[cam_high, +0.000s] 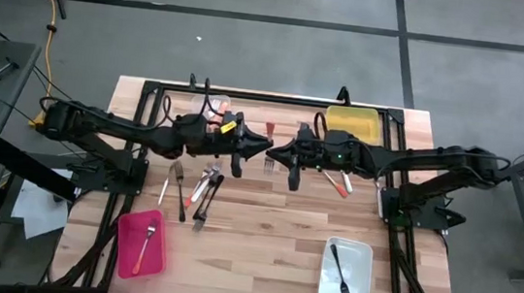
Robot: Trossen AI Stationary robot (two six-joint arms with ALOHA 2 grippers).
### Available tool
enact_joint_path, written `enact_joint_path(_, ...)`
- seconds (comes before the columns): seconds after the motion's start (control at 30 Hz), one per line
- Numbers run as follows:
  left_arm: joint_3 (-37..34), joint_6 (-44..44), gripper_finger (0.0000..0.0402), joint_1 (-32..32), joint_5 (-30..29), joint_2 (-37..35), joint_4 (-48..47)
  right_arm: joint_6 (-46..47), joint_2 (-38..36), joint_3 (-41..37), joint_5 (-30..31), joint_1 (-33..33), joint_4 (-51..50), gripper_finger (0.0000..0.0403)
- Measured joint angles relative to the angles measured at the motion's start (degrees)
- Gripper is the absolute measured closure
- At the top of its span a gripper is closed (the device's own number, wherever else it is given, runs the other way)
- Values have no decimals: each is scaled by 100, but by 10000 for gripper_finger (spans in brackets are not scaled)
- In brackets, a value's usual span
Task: Sort silverware by color (type)
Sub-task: Put the orange-white fork into the red bin
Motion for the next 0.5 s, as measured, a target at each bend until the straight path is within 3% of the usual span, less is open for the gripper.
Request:
enact_joint_path(0.3, 2, 219, 264, 5, -2, -1034, -1603, -232, -804, -1, -10, -173, -994, 403)
enact_joint_path(0.5, -2, 401, 239, 0, -2, -1812, -2430, -292, -1521, -1, 79, -244, -2031, 403)
